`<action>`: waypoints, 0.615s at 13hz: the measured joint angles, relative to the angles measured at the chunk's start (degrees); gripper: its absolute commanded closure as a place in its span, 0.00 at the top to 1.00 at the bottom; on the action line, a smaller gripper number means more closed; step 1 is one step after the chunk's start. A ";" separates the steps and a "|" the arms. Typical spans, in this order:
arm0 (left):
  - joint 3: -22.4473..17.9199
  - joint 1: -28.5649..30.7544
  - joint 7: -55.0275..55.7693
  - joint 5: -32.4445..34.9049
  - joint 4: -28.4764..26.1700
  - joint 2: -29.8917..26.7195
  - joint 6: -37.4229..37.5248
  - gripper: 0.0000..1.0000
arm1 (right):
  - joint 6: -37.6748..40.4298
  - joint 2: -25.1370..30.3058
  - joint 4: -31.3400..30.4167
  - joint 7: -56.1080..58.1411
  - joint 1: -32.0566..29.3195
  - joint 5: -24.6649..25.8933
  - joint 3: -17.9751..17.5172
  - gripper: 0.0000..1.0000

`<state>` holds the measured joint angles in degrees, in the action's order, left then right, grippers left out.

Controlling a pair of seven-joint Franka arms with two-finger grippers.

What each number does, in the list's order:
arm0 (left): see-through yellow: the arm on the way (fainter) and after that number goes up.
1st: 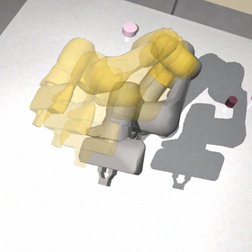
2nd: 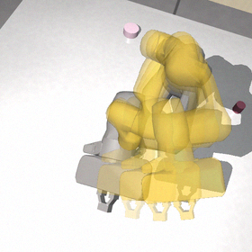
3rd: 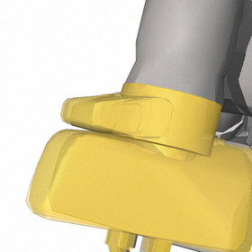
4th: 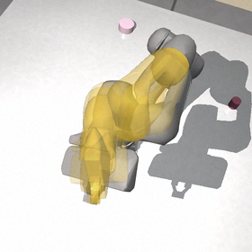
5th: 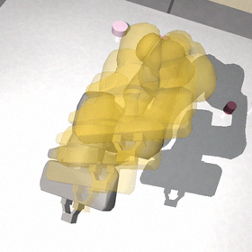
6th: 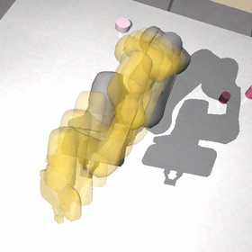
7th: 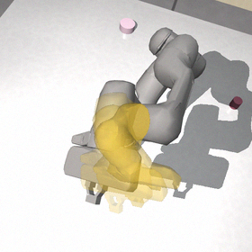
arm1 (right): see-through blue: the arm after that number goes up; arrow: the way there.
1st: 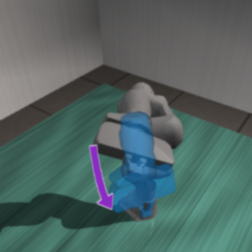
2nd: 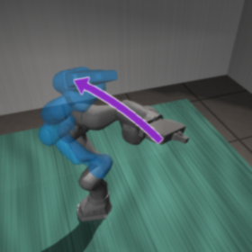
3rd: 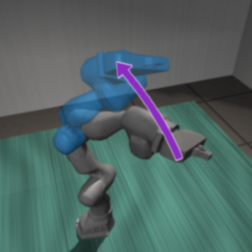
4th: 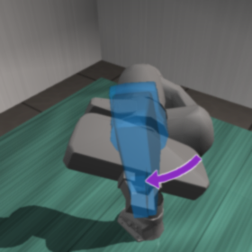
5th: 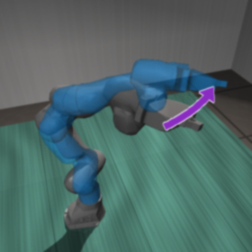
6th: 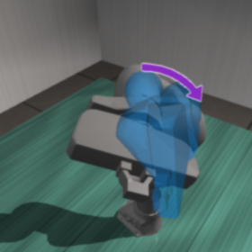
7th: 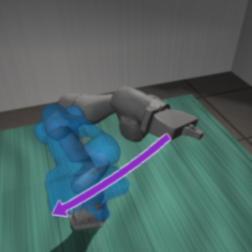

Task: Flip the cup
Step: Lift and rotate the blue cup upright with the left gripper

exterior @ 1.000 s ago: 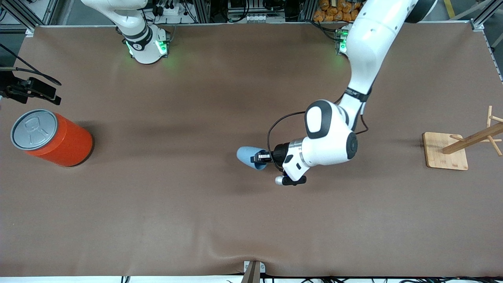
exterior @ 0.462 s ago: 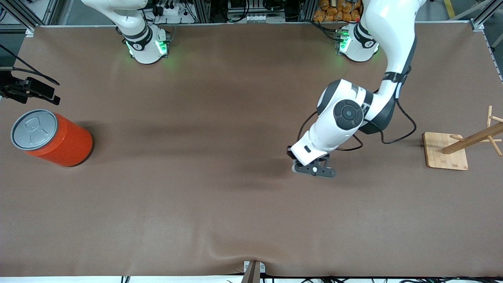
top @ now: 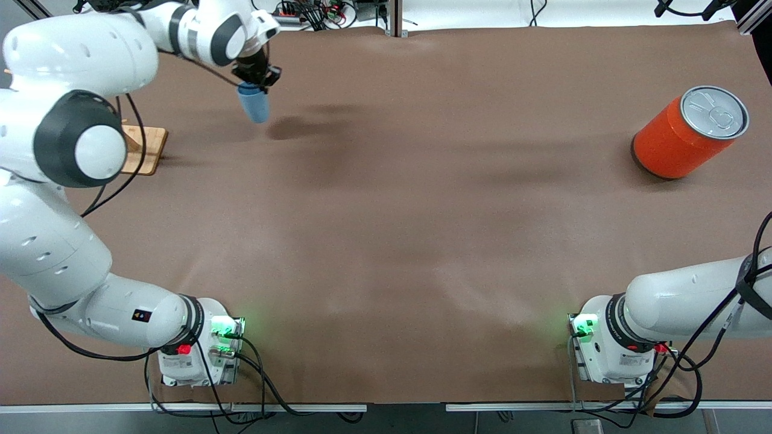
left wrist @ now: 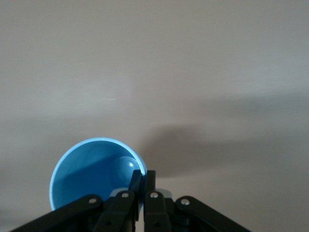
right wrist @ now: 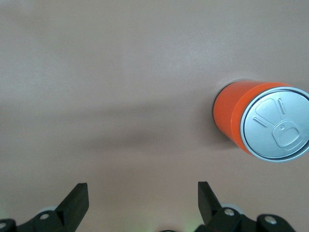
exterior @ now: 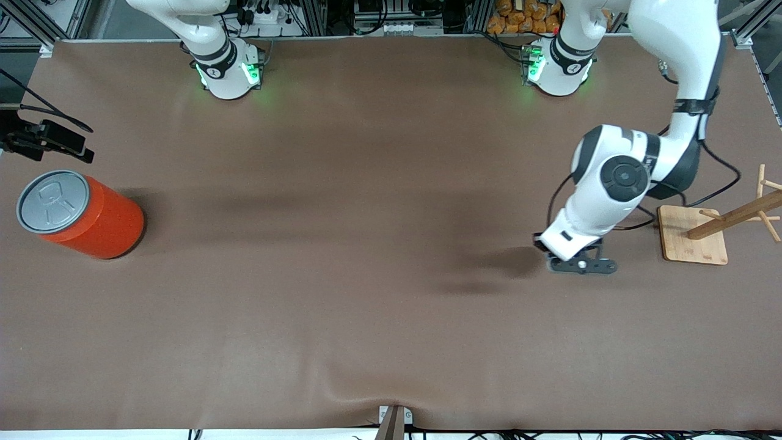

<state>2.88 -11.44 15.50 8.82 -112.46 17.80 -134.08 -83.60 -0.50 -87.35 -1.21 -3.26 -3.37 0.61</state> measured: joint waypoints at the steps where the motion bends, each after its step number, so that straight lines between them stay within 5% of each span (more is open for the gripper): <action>1: 0.02 0.74 -0.07 0.64 -3.84 -1.79 -2.08 0.00 | 0.00 0.00 0.01 0.00 0.00 0.00 0.00 1.00; 5: 0.10 2.80 -0.07 1.03 -12.36 -6.03 -6.28 0.00 | 0.00 0.00 0.01 0.00 0.00 -0.01 -0.01 1.00; 8: 0.17 3.95 -0.08 1.05 -14.19 -5.62 -7.51 0.10 | 0.00 0.00 0.01 0.00 0.00 -0.03 -0.02 1.00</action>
<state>3.06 -7.49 15.42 9.87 -126.65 12.19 -141.59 -83.60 -0.51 -87.34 -1.21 -3.26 -3.40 0.58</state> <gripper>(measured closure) 0.947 0.000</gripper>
